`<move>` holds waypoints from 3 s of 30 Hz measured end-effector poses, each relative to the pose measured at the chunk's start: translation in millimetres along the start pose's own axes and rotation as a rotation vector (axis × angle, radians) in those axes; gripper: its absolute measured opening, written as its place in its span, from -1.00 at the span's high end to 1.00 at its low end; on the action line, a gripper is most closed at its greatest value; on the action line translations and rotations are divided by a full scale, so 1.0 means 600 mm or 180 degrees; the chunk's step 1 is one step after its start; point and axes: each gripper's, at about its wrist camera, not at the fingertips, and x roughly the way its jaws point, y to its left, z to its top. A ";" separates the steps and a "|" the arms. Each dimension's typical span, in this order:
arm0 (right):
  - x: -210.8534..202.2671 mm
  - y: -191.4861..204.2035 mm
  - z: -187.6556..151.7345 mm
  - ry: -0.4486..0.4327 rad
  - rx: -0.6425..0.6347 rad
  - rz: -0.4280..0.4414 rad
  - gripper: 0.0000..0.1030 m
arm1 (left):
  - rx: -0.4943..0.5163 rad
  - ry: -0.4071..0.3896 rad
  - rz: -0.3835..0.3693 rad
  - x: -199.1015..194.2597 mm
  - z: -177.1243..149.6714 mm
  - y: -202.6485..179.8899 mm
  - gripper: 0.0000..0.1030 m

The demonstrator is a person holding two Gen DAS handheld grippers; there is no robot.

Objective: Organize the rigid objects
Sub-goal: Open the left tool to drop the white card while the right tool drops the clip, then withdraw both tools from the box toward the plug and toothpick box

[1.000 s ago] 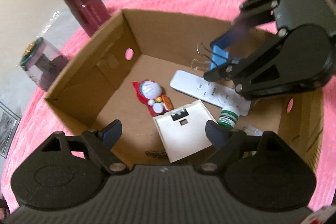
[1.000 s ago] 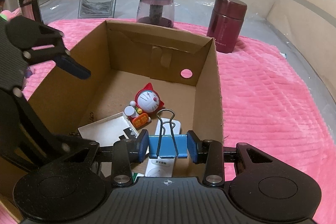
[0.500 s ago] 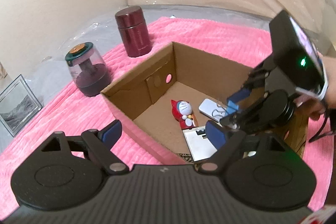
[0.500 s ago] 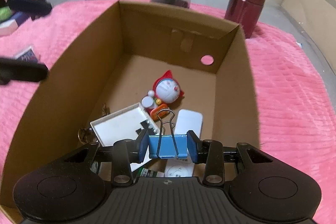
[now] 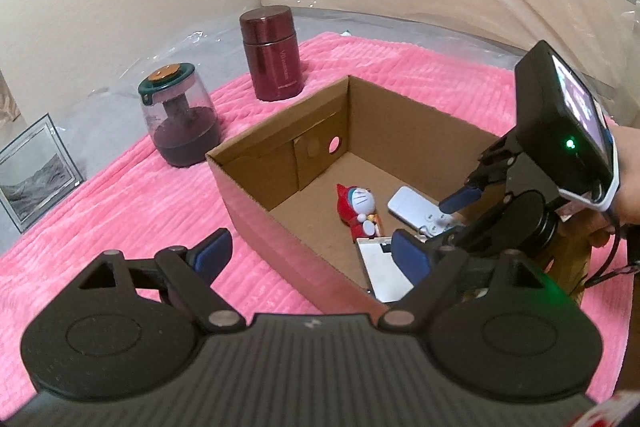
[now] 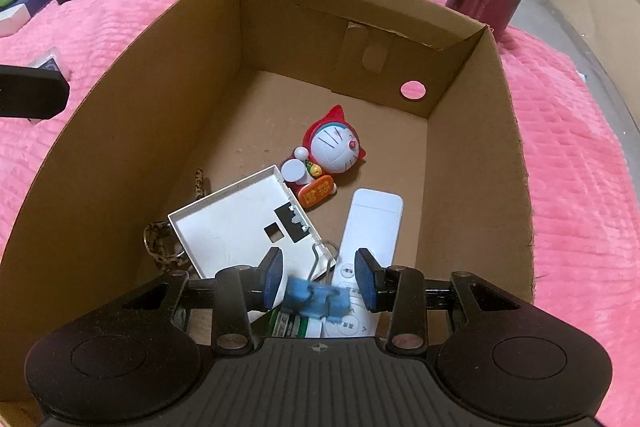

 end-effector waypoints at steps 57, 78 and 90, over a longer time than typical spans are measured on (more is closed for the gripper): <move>-0.317 0.441 -0.147 -0.1665 0.0470 0.0946 -0.34 | -0.1409 -0.0379 0.1429 -0.521 -0.438 0.118 -0.71; -0.178 0.504 -0.118 -0.1389 0.0397 0.0991 -0.38 | -0.1674 -0.0126 0.1374 -0.426 -0.508 0.158 -0.72; -0.038 0.516 -0.013 -0.1519 0.0123 0.0967 -0.38 | -0.1673 -0.0074 0.1253 -0.314 -0.504 0.265 -0.72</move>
